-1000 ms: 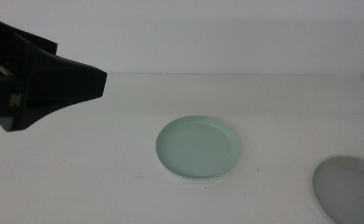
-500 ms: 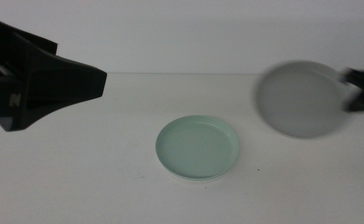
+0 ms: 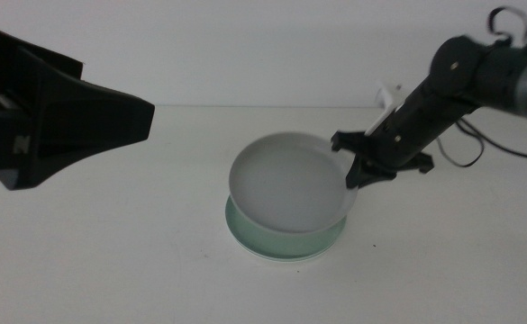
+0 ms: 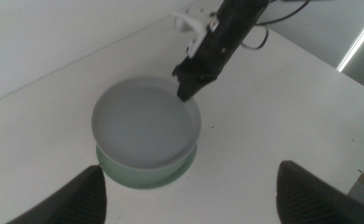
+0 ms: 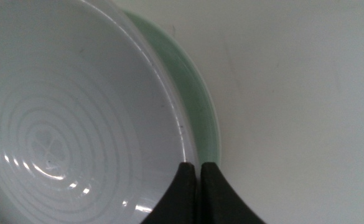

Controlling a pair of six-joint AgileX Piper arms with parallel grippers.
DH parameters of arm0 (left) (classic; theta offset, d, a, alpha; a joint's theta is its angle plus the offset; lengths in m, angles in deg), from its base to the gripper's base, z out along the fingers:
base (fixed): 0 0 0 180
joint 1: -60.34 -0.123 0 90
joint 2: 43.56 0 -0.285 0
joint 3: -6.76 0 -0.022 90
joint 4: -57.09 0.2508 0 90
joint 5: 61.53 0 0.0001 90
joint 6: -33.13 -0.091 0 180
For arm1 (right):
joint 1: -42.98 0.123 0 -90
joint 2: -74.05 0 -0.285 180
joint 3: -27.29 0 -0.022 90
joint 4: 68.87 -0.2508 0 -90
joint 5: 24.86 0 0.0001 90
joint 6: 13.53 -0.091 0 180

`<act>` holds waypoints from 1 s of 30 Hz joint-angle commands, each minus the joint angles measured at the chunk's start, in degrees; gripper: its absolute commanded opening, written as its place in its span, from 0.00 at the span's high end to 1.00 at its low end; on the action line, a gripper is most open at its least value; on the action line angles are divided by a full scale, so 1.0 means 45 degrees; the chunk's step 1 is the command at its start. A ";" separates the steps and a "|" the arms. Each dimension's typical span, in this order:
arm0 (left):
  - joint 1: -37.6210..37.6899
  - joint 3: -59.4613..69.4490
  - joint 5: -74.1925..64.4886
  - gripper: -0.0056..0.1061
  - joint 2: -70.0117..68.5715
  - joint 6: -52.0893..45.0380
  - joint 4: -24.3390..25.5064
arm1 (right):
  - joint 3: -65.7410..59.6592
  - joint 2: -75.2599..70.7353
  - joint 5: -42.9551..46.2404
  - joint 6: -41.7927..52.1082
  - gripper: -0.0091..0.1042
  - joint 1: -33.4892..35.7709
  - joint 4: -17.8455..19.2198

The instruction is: Stack the three bowls on top of each other.

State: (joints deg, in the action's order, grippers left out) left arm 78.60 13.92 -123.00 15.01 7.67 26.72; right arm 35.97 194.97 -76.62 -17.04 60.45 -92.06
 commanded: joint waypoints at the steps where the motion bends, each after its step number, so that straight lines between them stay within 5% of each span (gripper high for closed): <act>1: 0.0003 0.0038 0.0157 0.11 -0.0051 0.0037 -0.0006 | 0.0120 0.0262 -0.0010 0.0027 0.94 0.0145 -0.0072; 13: 0.0003 0.0038 0.0192 0.11 -0.0051 0.0037 -0.0006 | 0.0120 0.0838 0.0442 0.0110 0.88 0.0461 -0.0017; 16: 0.0003 0.0038 0.0192 0.11 -0.0051 0.0037 -0.0006 | 0.0120 0.0857 0.0492 0.0196 0.69 0.0480 0.0133; 21: 0.0003 0.0038 0.0192 0.11 -0.0051 0.0037 -0.0006 | 0.0120 0.0636 0.0387 0.0781 0.12 0.0432 -0.0005; 26: 0.0003 0.0038 0.0192 0.11 -0.0051 0.0037 -0.0006 | 0.0120 -0.1046 -0.0211 0.1815 0.11 0.0159 0.0077; 30: 0.0003 0.0038 0.0192 0.11 -0.0051 0.0037 -0.0006 | 0.0120 -0.3822 -0.0549 0.2036 0.11 -0.0704 0.0985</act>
State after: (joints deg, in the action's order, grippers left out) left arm 78.60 13.92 -122.86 15.01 7.67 26.72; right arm 36.06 182.76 -78.04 -8.96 59.10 -89.88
